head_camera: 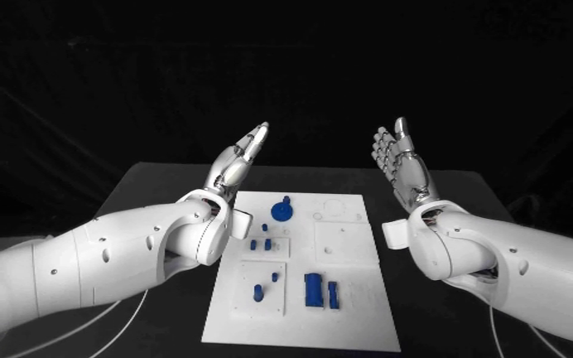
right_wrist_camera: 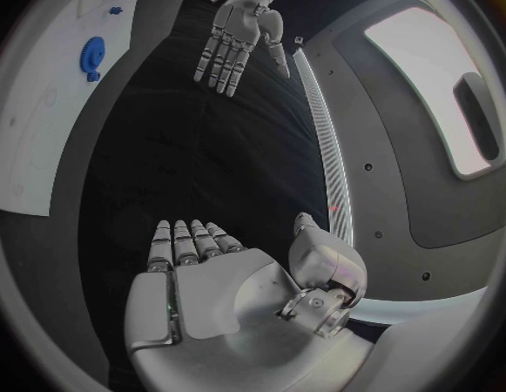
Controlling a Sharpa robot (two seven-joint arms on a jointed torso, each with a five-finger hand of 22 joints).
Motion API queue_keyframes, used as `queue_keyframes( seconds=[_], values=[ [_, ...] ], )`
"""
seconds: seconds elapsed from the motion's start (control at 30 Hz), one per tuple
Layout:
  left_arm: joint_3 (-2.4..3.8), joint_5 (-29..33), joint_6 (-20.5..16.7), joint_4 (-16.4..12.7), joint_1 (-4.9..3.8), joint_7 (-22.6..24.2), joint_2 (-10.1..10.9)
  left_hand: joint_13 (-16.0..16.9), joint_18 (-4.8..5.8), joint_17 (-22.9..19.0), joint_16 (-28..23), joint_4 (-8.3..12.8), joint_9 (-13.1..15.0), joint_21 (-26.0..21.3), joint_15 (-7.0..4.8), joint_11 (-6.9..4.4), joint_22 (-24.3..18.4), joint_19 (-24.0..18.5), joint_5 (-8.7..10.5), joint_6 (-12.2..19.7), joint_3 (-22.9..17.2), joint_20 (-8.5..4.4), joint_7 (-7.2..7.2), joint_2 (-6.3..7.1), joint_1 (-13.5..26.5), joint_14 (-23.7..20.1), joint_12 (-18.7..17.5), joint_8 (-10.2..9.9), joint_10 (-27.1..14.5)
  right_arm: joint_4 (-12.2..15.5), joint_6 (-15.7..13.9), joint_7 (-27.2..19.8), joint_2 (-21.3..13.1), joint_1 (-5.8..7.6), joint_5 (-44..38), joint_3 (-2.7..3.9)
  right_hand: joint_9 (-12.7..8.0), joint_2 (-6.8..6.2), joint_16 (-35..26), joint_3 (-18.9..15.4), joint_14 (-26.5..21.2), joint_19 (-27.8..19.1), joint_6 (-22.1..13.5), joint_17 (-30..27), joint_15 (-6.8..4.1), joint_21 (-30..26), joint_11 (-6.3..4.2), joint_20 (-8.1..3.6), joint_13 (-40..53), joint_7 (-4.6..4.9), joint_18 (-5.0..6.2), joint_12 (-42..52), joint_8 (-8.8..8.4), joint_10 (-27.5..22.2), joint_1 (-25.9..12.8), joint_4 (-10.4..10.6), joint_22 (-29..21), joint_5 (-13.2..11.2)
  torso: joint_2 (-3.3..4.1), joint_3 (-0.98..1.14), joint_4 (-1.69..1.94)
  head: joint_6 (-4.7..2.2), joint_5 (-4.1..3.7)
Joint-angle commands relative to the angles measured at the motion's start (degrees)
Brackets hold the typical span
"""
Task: Assemble the parts on the task board
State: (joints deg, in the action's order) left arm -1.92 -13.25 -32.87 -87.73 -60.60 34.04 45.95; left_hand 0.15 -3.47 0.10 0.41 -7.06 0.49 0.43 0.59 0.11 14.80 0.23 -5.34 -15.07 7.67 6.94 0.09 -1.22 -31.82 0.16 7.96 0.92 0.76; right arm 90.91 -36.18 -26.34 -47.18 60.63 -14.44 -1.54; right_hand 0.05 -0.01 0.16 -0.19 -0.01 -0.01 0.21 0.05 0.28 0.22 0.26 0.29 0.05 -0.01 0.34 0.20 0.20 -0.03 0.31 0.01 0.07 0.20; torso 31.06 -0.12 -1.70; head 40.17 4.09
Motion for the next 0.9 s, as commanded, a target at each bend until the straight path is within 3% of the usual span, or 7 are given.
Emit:
queue_keyframes(
  seconds=[0.03,0.13,0.17,0.2,0.3,0.83,0.9],
  values=[
    [0.79,10.1,-8.6,-1.2,0.26,-3.3,-0.6,-0.1,3.47,-0.1,-0.4,2.3,-0.5,-0.4,-0.59,-0.11,-4.7,-0.2,5.34,4.8,-2.5,-2.19,-0.09,1.22,10.2,-0.2,-2.5,-0.9,-0.8,-0.5,-5.8,-2.7,1.0,-0.24,10.3,0.59,-0.1,0.01,-0.2,0.2,0.0,0.0,-0.2,-0.1,-0.28,-0.2,-0.26,-0.29,-0.1,0.01,-0.34,-0.2,-0.2,0.0,-0.3,0.0,-0.1,-0.2,0.08,0.08,1.09,-3.25,-2.33],
    [1.52,12.1,-10.3,-1.8,0.37,-3.9,-1.0,-0.1,3.47,-0.1,-0.4,2.8,-0.5,-0.4,-0.59,-0.11,-5.9,-0.2,5.34,6.0,-3.0,-2.72,-0.09,1.22,12.8,-0.2,-3.2,-0.9,-0.8,-0.8,-7.1,-3.2,1.9,-0.37,12.7,1.14,-0.1,0.01,-0.2,0.2,0.0,0.0,-0.2,-0.1,-0.28,-0.2,-0.26,-0.29,-0.1,0.01,-0.34,-0.2,-0.2,0.0,-0.3,0.0,-0.1,-0.2,0.1,0.1,1.42,-4.62,-3.28],
    [1.74,12.7,-10.8,-2.1,0.41,-4.1,-1.2,-0.1,3.47,-0.1,-0.4,7.1,-0.5,-0.4,-0.59,-0.11,-6.4,-0.2,5.34,6.5,-3.3,-2.9,-0.09,1.22,13.8,-0.2,-3.5,-0.9,-0.8,-0.9,-7.5,-3.3,2.2,-0.42,13.5,1.33,-0.1,0.01,-0.2,0.2,0.0,0.0,-0.2,-0.1,-0.28,-0.2,-0.26,-0.29,-0.1,0.01,-0.34,-0.2,-0.2,0.0,-0.3,0.0,-0.1,-0.2,0.11,0.1,1.53,-5.1,-3.61],
    [1.84,13.0,-11.1,-2.2,0.43,-4.2,-1.2,-0.1,3.47,-0.1,-0.4,7.1,-0.5,-0.4,-0.59,-0.11,-6.8,-0.2,5.34,6.9,-3.5,-6.94,-0.09,1.22,14.6,-0.2,-3.6,-0.9,-0.8,-0.9,-7.7,-3.4,2.3,-0.44,13.9,1.42,-0.1,0.01,-0.2,0.2,0.0,0.0,-0.2,-0.1,-0.28,-0.2,-0.26,-0.29,-0.1,0.01,-0.34,-0.2,-0.2,0.0,-0.3,0.0,-0.1,-0.2,0.11,0.11,1.59,-5.35,-3.79],
    [1.92,13.3,-11.2,-2.2,0.44,-4.2,-1.3,-0.1,3.47,-0.1,-0.4,7.1,-0.5,-0.4,-0.59,-0.11,-7.6,-0.2,5.34,7.8,-7.7,-6.94,-0.09,1.22,16.5,-0.2,-8.0,-0.9,-0.8,-1.0,-7.9,-3.5,2.5,-0.46,14.4,1.54,-0.1,0.01,-0.2,0.2,0.0,0.0,-0.2,-0.1,-0.28,-0.2,-0.26,-0.29,-0.1,0.01,-0.34,-0.2,-0.2,0.0,-0.3,0.0,-0.1,-0.2,0.12,0.12,1.69,-5.77,-4.08],
    [1.92,13.3,-11.2,-2.2,0.44,-4.2,-1.3,-0.1,3.47,-0.1,-0.4,7.1,-0.5,-0.4,-0.59,-0.11,-14.8,-0.2,5.34,11.0,-7.7,-6.94,-0.09,1.22,23.7,-0.2,-8.0,-0.9,-0.8,-1.0,-7.9,-3.5,2.5,-0.46,14.4,1.54,-0.1,0.01,-0.2,0.2,0.0,0.0,-0.2,-0.1,-0.28,-0.2,-0.26,-0.29,-0.1,0.01,-0.34,-0.2,-0.2,0.0,-0.3,0.0,-0.1,-0.2,0.12,0.12,1.7,-5.79,-4.09],
    [1.92,13.3,-11.2,-2.2,0.44,-4.2,-1.3,-0.1,3.47,-0.1,-0.4,7.1,-0.5,-0.4,-0.59,-0.11,-14.8,-0.2,5.34,15.1,-7.7,-6.94,-0.09,1.22,24.4,-0.2,-8.0,-0.9,-0.8,-1.0,-7.9,-3.5,2.5,-0.46,14.4,1.54,-0.1,0.01,-0.2,0.2,0.0,0.0,-0.2,-0.1,-0.28,-0.2,-0.26,-0.29,-0.1,0.01,-0.34,-0.2,-0.2,0.0,-0.3,0.0,-0.1,-0.2,0.12,0.12,1.7,-5.79,-4.09]
  ],
)
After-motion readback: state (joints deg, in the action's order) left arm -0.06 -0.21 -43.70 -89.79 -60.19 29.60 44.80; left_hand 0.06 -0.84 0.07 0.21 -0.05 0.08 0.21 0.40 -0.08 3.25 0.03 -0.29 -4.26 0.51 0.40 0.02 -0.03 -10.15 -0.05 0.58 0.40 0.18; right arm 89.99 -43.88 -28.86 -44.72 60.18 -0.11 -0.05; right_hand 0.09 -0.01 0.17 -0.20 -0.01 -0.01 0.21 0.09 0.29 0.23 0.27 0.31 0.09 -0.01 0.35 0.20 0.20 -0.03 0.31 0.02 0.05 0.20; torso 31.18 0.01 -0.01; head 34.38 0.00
